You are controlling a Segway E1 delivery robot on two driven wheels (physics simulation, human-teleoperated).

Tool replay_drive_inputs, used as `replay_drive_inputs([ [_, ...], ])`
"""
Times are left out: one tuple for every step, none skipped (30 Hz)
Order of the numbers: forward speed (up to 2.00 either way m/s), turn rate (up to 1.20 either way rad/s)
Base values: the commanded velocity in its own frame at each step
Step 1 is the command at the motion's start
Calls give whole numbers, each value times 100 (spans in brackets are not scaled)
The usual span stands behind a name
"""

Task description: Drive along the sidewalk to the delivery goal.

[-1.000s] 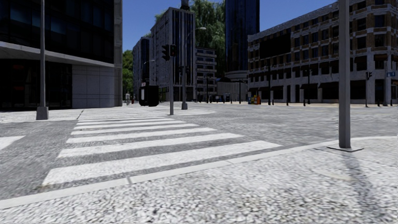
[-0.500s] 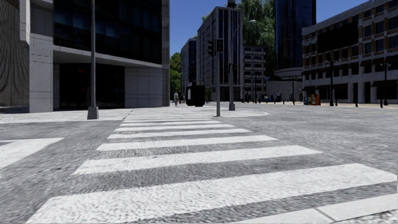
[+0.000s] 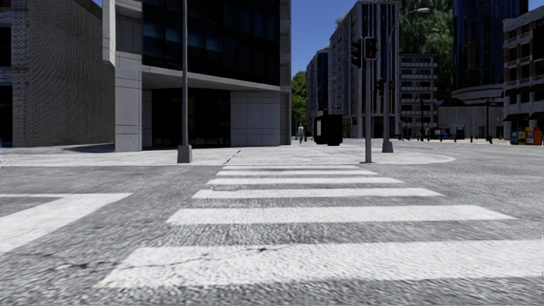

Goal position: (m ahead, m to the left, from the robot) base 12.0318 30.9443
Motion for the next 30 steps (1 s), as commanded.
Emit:
replay_drive_inputs([
  [138,0],
  [131,0],
  [131,0],
  [127,0],
  [126,0],
  [125,0],
  [125,0],
  [124,0],
  [124,0],
  [124,0],
  [124,0],
  [124,0],
  [124,0],
  [124,0],
  [124,0],
  [124,0],
  [124,0],
  [124,0],
  [124,0],
  [124,0],
  [124,0],
  [126,0],
  [134,0],
  [163,0],
  [163,0],
  [200,0],
  [200,0],
  [200,0],
  [200,0],
  [200,0],
])
